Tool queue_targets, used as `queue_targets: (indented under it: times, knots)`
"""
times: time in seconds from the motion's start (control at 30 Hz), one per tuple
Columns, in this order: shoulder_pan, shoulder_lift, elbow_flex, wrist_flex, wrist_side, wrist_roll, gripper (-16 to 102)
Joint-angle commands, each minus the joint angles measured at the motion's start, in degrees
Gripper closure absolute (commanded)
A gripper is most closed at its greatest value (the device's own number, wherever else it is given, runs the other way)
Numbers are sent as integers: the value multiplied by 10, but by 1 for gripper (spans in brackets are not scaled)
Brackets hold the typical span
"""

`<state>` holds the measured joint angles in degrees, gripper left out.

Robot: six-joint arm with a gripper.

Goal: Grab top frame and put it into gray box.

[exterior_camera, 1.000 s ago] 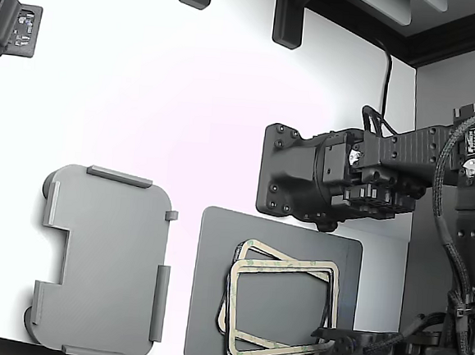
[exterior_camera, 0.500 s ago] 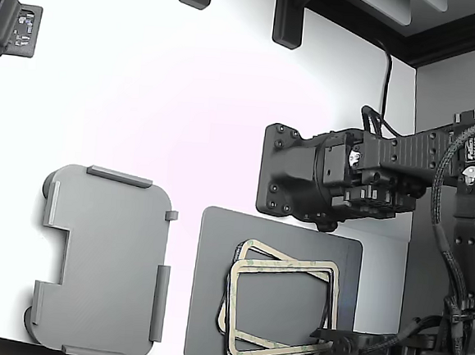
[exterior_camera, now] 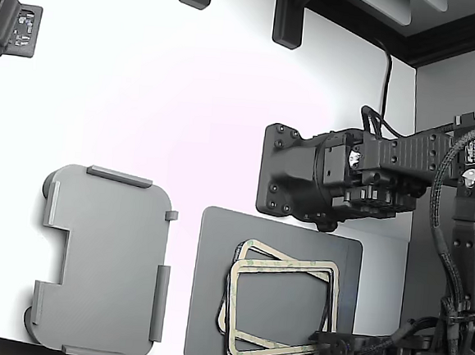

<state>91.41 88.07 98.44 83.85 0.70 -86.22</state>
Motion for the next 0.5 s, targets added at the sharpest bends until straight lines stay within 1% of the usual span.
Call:
queue_targets:
  times: [0.0, 0.07, 0.23, 0.47]
  knots:
    - [-4, 10, -7, -2, -1, -2, 16]
    - [-4, 10, -4, -4, 1, -4, 16]
    - [-4, 11, 2, -10, 7, -8, 26]
    - [-4, 7, -1, -11, 8, -8, 30]
